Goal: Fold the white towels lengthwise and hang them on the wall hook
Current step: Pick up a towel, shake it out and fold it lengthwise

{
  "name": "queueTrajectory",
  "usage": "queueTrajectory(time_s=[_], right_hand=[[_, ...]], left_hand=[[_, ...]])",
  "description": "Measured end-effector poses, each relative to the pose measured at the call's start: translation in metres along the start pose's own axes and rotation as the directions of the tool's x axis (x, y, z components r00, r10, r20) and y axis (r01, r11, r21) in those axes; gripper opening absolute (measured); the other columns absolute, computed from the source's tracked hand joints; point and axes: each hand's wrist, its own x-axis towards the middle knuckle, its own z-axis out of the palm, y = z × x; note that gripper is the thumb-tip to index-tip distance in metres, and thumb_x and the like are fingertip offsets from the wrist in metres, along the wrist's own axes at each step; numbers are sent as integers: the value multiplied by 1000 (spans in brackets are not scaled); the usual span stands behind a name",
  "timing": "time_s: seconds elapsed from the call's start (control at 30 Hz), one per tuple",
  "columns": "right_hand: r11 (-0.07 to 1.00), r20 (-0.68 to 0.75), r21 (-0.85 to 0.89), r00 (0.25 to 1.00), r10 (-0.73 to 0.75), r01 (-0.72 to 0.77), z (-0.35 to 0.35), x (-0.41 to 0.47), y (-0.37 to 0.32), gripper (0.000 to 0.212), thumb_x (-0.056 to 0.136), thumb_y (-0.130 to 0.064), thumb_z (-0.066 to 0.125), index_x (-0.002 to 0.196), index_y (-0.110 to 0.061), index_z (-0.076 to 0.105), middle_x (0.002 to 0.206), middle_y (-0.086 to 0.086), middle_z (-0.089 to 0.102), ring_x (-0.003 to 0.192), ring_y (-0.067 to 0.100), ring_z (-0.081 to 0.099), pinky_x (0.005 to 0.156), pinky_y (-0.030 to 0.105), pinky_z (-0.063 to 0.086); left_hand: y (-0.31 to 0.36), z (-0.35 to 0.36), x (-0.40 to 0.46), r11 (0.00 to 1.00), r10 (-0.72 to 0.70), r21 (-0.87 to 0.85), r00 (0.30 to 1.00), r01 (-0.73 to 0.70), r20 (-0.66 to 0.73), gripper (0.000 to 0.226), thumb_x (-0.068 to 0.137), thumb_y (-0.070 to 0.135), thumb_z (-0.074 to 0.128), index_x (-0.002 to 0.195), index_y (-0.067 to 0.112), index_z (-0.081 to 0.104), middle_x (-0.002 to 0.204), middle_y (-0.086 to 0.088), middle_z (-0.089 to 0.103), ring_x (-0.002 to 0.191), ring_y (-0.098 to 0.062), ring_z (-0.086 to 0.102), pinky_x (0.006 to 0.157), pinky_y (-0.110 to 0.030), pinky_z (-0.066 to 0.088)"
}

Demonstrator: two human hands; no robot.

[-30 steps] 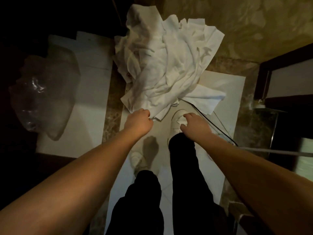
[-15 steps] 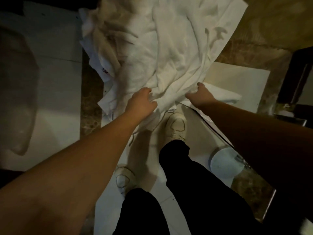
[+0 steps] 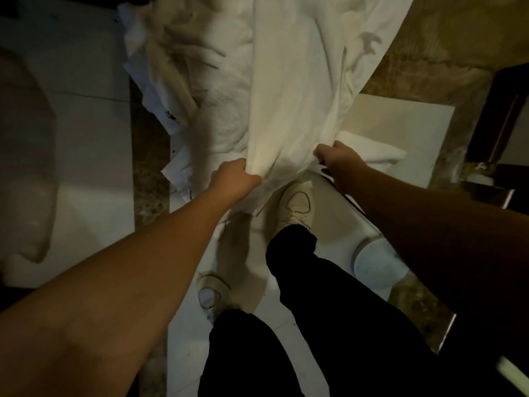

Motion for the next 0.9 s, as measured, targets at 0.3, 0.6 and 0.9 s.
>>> queueTrajectory(time_s=[0.3,0.6,0.9], right_hand=[[987,99,154,993,-71,55,-13,-130,5,30,96,5,47,85,-23,51,83,-1,56,66,10,58,60,24,54],[793,211,609,962,-171,8,13,-290,-11,44,90,12,31,124,-7,52,123,20,61,99,32,67,80,41,60],[707,175,699,935,-309,103,31,-453,2,33,90,14,33,108,-3,55,101,21,67,74,29,75,83,46,61]], left_hand=[[-12,-53,-105,977,-13,-215,1000,11,-8,33,89,20,64,120,8,60,114,-12,63,93,-27,58,74,-35,51],[1,-83,-265,937,242,-203,947,-285,-214,64,88,17,70,144,11,42,147,-14,39,133,-31,41,109,-42,40],[-8,-76,-423,882,430,-62,852,-467,-298,50,88,26,71,134,18,54,134,-5,57,124,-26,51,103,-43,43]])
